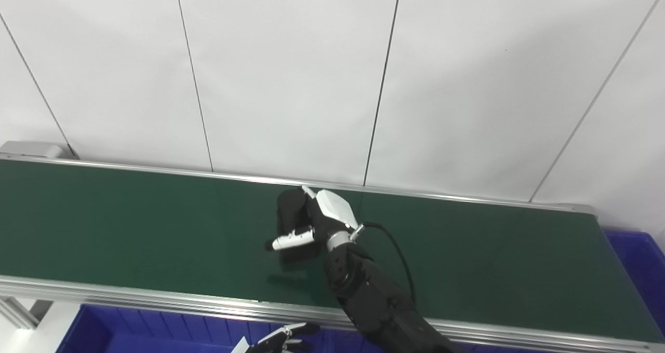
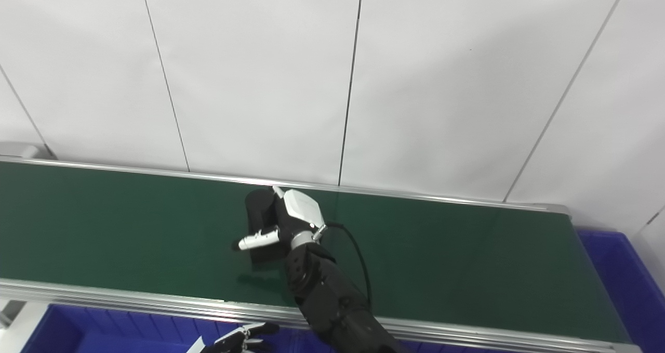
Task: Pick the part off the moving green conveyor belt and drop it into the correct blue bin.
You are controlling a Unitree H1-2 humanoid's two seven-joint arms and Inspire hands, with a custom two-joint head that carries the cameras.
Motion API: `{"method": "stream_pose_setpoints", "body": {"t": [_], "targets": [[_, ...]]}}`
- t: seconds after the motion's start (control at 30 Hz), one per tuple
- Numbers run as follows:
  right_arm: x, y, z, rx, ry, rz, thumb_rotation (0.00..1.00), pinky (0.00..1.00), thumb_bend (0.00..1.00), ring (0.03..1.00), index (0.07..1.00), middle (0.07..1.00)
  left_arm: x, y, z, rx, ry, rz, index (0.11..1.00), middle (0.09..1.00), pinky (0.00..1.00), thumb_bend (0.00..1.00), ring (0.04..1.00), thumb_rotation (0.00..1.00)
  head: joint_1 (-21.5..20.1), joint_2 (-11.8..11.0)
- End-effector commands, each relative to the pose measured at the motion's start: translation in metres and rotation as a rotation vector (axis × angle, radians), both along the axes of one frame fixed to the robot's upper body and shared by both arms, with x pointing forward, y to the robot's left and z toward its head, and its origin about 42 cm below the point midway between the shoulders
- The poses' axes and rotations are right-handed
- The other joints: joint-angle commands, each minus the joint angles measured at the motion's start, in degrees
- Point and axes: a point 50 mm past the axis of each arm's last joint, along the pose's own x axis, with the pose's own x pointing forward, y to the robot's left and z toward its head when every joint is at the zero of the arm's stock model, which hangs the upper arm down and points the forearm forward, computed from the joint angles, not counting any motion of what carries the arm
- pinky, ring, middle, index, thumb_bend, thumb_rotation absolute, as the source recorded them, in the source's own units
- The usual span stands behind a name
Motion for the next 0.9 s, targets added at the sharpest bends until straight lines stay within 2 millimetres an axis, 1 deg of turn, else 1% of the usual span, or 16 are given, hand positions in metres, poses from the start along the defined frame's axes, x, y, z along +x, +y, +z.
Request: {"method": "stream_pose_setpoints", "body": {"t": [0.0,0.03,0.07,0.1,0.2,0.23,0.3,0.37,0.5,0.67,0.73,0.77,0.87], "targets": [[0.004,0.018,0.022,0.106,-0.112,0.034,0.03,0.42,0.73,0.570,0.855,0.782,0.002,-0.003,0.010,-0.015,-0.043,0.002,0.818,0.851,0.67,0.86,0.764,0.19,0.1,0.0],[0.003,0.019,0.021,0.126,-0.129,0.029,0.01,0.36,0.59,0.463,0.612,0.582,0.002,-0.003,0.010,-0.017,-0.043,0.002,0.818,0.848,0.67,0.86,0.763,0.20,0.1,0.0],[0.002,0.019,0.020,0.143,-0.158,0.021,0.01,0.36,0.58,0.453,0.588,0.563,0.003,-0.003,0.010,-0.016,-0.043,0.003,0.819,0.848,0.67,0.86,0.763,0.20,0.0,0.0],[0.001,0.020,0.019,0.154,-0.182,0.015,0.00,0.27,0.55,0.338,0.530,0.509,0.003,-0.003,0.010,-0.014,-0.045,0.005,0.818,0.847,0.66,0.86,0.759,0.20,-0.1,0.1],[-0.001,0.022,0.018,0.184,-0.234,0.000,0.00,0.16,0.52,0.206,0.495,0.474,0.005,-0.002,0.010,-0.021,-0.042,0.004,0.818,0.841,0.65,0.85,0.752,0.19,-0.4,-0.2],[-0.001,0.023,0.018,0.189,-0.248,-0.004,0.00,0.15,0.52,0.192,0.493,0.472,0.006,-0.001,0.009,-0.023,-0.041,0.003,0.819,0.842,0.65,0.85,0.752,0.20,-0.6,-0.2],[-0.001,0.023,0.020,0.196,-0.263,-0.010,0.00,0.14,0.52,0.191,0.492,0.470,0.007,0.001,0.008,-0.021,-0.042,0.003,0.821,0.845,0.66,0.85,0.758,0.19,-0.8,-0.3],[0.000,0.022,0.021,0.213,-0.275,-0.015,0.00,0.16,0.52,0.219,0.491,0.471,0.008,0.002,0.008,-0.018,-0.041,0.005,0.822,0.846,0.66,0.85,0.758,0.19,-0.9,-0.5],[0.000,0.020,0.024,0.261,-0.303,-0.029,0.00,0.14,0.52,0.197,0.491,0.470,0.010,0.005,0.007,-0.012,-0.042,0.007,0.824,0.851,0.66,0.85,0.759,0.18,-1.2,-0.5],[-0.001,0.016,0.030,0.322,-0.367,-0.063,0.00,0.14,0.52,0.190,0.491,0.470,0.013,0.010,0.006,-0.004,-0.042,0.006,0.826,0.857,0.66,0.85,0.763,0.22,-1.7,-0.6],[-0.003,0.011,0.034,0.343,-0.393,-0.077,0.00,0.15,0.52,0.207,0.491,0.470,0.013,0.012,0.006,-0.005,-0.043,0.008,0.826,0.857,0.66,0.85,0.765,0.23,-2.1,-0.4],[-0.005,0.009,0.036,0.353,-0.403,-0.081,0.00,0.19,0.52,0.255,0.491,0.474,0.014,0.013,0.006,-0.005,-0.045,0.009,0.825,0.856,0.67,0.85,0.767,0.23,-2.1,-0.4],[-0.010,0.001,0.042,0.416,-0.417,-0.098,0.00,0.27,0.52,0.339,0.491,0.479,0.015,0.015,0.007,0.002,-0.051,0.010,0.825,0.853,0.67,0.86,0.766,0.25,-2.4,-0.2]]}}
